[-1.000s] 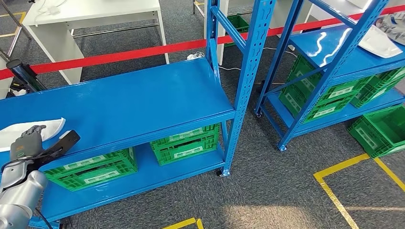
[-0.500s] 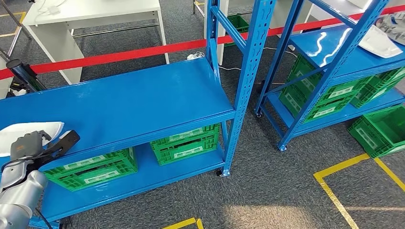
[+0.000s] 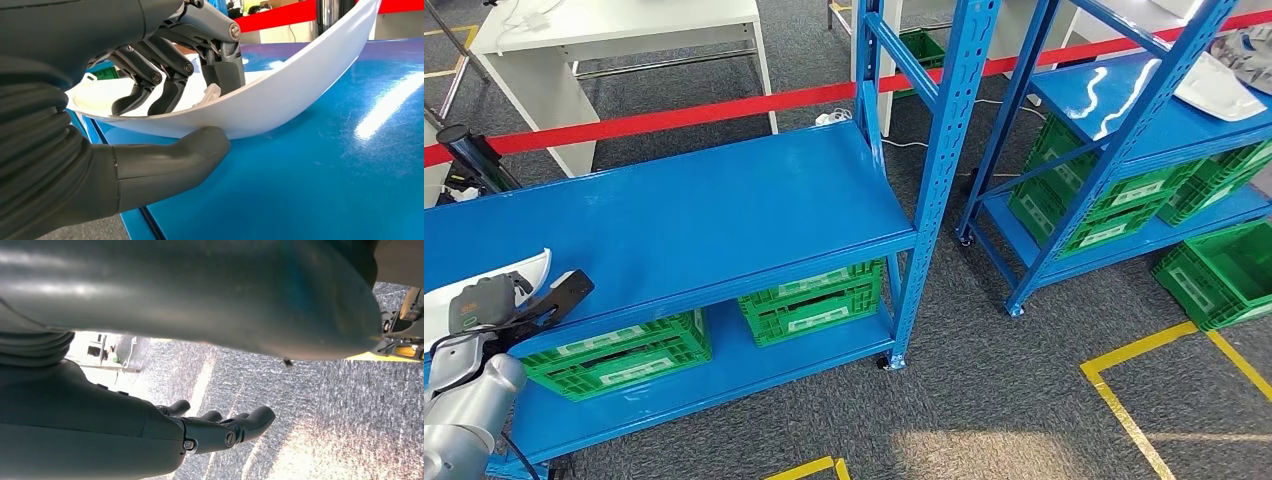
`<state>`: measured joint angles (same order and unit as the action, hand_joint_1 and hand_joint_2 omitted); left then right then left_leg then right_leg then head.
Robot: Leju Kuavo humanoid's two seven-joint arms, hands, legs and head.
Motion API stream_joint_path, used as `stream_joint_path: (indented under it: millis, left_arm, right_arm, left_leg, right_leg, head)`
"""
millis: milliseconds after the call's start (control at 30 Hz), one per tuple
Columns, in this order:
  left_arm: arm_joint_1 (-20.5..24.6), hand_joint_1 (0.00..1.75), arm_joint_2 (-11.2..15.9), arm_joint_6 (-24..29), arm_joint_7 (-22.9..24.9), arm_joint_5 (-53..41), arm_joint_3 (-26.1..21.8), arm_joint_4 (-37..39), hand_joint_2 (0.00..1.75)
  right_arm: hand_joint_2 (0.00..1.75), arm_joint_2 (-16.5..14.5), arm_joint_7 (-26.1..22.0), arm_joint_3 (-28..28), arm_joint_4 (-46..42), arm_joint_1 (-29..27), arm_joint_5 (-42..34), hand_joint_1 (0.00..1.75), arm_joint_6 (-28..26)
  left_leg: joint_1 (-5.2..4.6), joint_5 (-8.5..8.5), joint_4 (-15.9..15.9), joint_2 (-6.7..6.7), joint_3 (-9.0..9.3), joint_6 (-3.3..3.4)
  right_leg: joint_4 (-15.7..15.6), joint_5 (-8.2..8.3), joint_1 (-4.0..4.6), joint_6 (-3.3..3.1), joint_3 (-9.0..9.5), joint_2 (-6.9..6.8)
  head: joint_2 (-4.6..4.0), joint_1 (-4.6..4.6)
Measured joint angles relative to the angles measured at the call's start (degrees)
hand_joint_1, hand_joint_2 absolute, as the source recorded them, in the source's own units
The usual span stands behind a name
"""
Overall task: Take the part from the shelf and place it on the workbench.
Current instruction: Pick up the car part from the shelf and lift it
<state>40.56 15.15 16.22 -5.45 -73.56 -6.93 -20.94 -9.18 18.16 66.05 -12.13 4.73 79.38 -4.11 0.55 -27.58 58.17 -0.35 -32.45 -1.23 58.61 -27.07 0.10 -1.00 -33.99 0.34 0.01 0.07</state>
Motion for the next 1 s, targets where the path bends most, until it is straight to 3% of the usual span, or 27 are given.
stream_joint_path:
  millis: [67, 200, 1000]
  left_arm:
    - [0.00, 1.40, -0.01, -0.12, -0.44, 0.34, -0.09, 0.05, 1.75]
    - [-0.01, 1.62, -0.02, -1.20, -3.13, 2.33, -0.89, 0.07, 1.75]
    - [-0.86, 1.62, -2.47, 5.83, -9.89, 5.69, -3.30, -1.87, 1.75]
  right_arm:
    - [0.00, 0.00, 0.00, 0.00, 0.00, 0.00, -0.01, 0.00, 0.00]
    - [0.00, 0.00, -0.01, 0.00, 0.00, 0.00, -0.12, 0.00, 0.00]
    - [0.00, 0.00, 0.00, 0.02, 0.00, -0.02, -0.83, 0.00, -0.19]
  left_leg:
    - [0.00, 0.00, 0.00, 0.00, 0.00, 0.00]
    - [0.00, 0.00, 0.00, -0.01, 0.00, 0.00]
    - [0.00, -0.01, 0.00, -0.01, 0.00, 0.00]
  right_leg:
    - [0.00, 0.00, 0.00, 0.00, 0.00, 0.00]
    - [0.00, 0.00, 0.00, 0.00, 0.01, 0.00]
    - [0.00, -0.01, 0.00, 0.00, 0.00, -0.01]
  head:
    - [0.00, 0.00]
    - [0.01, 0.00]
    - [0.01, 0.00]
